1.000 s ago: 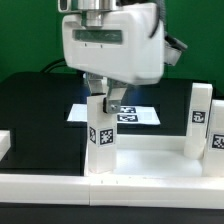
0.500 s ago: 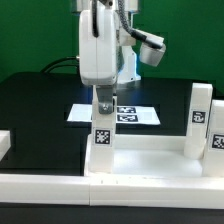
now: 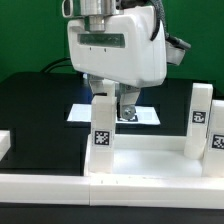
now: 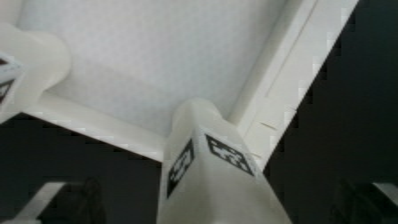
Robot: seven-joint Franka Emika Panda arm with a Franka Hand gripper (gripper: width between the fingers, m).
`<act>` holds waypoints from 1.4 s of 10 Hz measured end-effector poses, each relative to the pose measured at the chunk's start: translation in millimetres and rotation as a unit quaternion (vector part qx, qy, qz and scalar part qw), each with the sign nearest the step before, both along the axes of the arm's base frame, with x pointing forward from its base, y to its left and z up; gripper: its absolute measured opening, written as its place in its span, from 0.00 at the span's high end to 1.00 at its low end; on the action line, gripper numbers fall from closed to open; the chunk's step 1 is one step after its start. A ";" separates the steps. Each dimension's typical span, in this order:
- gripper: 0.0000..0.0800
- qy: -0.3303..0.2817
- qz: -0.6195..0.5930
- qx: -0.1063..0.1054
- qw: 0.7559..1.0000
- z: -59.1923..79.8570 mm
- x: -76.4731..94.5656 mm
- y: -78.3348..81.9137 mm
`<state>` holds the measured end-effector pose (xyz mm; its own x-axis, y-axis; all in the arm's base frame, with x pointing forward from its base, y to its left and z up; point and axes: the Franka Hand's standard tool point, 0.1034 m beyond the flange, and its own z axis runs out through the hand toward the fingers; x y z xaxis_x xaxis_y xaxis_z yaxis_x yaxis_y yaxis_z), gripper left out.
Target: Assemble desk
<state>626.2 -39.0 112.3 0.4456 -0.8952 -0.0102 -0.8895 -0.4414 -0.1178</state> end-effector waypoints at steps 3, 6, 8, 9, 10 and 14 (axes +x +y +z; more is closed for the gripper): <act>0.19 -0.004 0.126 -0.018 0.992 0.5 -0.3 -2.5; 0.19 -0.008 0.386 -0.056 0.921 3.4 -0.1 -8.6; 0.19 -0.007 0.398 -0.059 0.915 4.0 0.0 -9.8; 0.30 -0.007 0.388 -0.059 0.920 4.0 0.0 -9.8; 0.53 -0.006 0.370 -0.057 0.927 4.0 0.0 -9.7; 0.64 0.002 0.174 -0.040 0.984 4.4 0.3 -6.9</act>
Offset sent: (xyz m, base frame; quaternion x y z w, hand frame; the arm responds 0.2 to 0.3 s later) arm 0.0105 0.0022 0.0134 -0.0301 -0.0105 -0.4713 0.8814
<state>626.5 -45.9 116.7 0.7250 -0.6867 0.0528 -0.6835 -0.7268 -0.0671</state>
